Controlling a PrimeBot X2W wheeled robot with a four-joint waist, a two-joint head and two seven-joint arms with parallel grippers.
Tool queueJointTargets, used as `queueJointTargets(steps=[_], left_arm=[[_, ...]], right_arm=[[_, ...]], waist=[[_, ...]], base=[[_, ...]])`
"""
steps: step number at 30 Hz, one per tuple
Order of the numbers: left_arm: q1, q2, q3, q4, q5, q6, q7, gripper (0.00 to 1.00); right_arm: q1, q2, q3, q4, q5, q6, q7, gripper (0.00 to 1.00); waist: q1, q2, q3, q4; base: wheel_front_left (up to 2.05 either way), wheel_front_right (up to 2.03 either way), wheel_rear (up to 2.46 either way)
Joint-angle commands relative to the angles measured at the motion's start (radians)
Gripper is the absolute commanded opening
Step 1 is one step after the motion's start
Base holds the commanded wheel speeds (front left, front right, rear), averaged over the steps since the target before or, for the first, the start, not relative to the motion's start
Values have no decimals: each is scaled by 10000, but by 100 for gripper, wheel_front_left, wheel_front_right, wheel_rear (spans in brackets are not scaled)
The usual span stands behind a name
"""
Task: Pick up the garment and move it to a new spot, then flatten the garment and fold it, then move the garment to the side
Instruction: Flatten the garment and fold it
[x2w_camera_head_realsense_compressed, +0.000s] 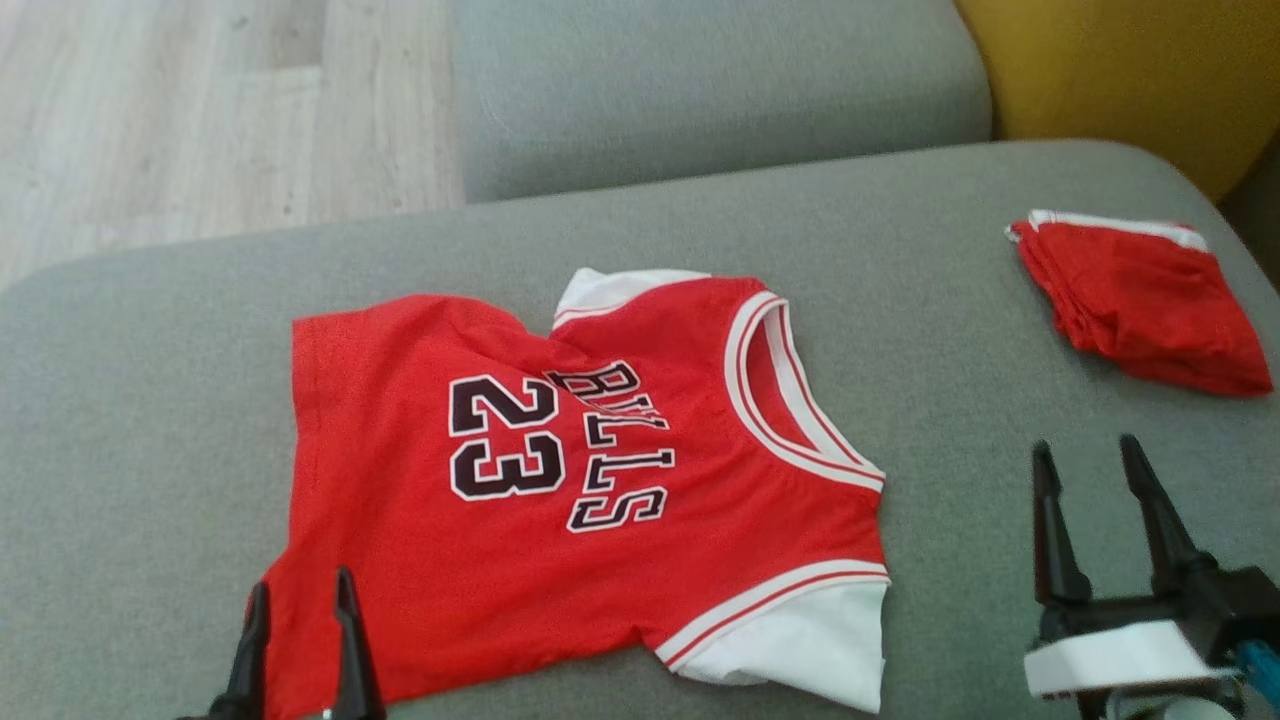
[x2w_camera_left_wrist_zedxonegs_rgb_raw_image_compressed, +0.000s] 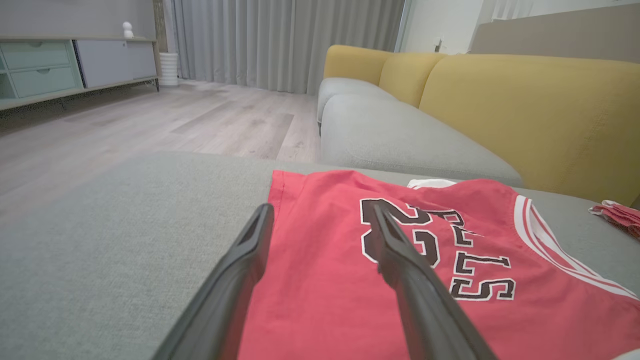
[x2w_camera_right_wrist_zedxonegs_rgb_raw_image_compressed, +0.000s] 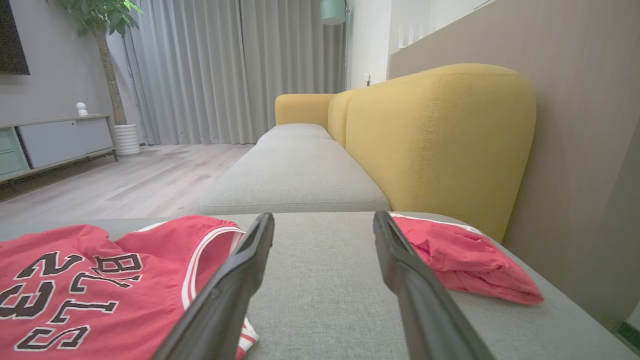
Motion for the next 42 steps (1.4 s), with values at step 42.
queueJointTargets(steps=[42], left_arm=[[349,-2927,4681,1616,3884,-3950,-109,100]], right_arm=[[216,-56,753,666,43,67,2,100]], waist=[[1,-1,-169,303]], base=[[0,0,0]])
